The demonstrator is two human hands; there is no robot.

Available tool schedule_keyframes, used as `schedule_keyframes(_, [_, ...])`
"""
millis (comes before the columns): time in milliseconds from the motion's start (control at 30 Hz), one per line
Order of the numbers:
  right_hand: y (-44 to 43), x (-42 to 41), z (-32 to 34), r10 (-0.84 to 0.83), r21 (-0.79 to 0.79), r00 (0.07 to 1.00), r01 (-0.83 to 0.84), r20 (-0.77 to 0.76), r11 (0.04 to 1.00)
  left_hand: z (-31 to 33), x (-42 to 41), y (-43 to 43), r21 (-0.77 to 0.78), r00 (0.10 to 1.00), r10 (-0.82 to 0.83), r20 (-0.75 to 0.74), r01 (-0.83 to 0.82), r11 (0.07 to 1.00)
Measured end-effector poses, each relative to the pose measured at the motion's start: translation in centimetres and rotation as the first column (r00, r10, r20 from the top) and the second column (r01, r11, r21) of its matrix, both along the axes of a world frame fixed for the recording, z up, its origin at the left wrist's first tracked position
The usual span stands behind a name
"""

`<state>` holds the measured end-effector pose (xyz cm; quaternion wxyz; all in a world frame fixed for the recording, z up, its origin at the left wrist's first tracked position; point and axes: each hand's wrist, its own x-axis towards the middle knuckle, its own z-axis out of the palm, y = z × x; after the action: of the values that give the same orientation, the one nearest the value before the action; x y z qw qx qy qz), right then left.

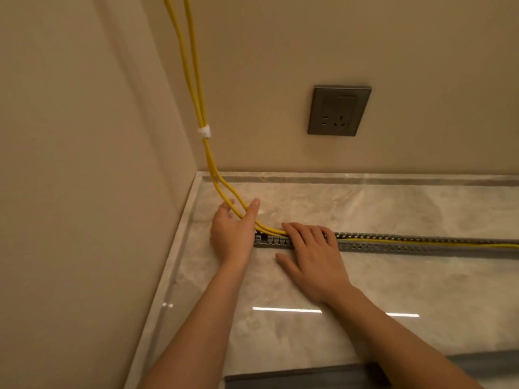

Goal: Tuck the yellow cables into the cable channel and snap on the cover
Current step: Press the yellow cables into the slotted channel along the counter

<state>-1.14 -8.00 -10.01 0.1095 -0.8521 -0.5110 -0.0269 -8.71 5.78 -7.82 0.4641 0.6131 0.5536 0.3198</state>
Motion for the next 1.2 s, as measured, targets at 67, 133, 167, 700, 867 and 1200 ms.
schedule_keyframes(67, [0.1, -0.1, 0.0, -0.005, 0.004, 1.0, 0.005, -0.003, 1.0, -0.2, 0.4, 0.5, 0.01, 0.999, 0.034, -0.03, -0.034, 0.999])
schedule_keyframes(133, [0.0, -0.1, 0.2, -0.015, 0.014, 1.0, 0.016, -0.007, 1.0, -0.5, 0.4, 0.5, 0.061, 0.997, 0.069, -0.039, -0.066, 0.996])
schedule_keyframes(167, [0.0, -0.1, 0.3, -0.015, 0.016, 1.0, 0.015, -0.01, 1.0, -0.7, 0.1, 0.6, 0.094, 0.995, 0.087, -0.041, -0.082, 0.992])
schedule_keyframes(700, [-0.3, 0.0, -0.2, -0.033, 0.123, 0.998, 0.038, -0.05, 0.992, -0.6, -3.5, 2.7, 0.231, 0.983, -0.048, 0.176, 0.006, 0.973])
schedule_keyframes(867, [-0.3, 0.0, -0.3, -0.055, 0.113, 0.998, 0.055, 0.002, 0.992, -0.7, -5.4, 4.3, 0.222, 0.978, -0.053, 0.202, 0.007, 0.975])
schedule_keyframes(1200, [0.2, 0.8, -0.5, -0.151, 0.2, 0.988, 0.142, 0.029, 0.969, -0.9, -5.5, 4.2, 0.214, 0.983, -0.052, 0.175, 0.014, 0.977])
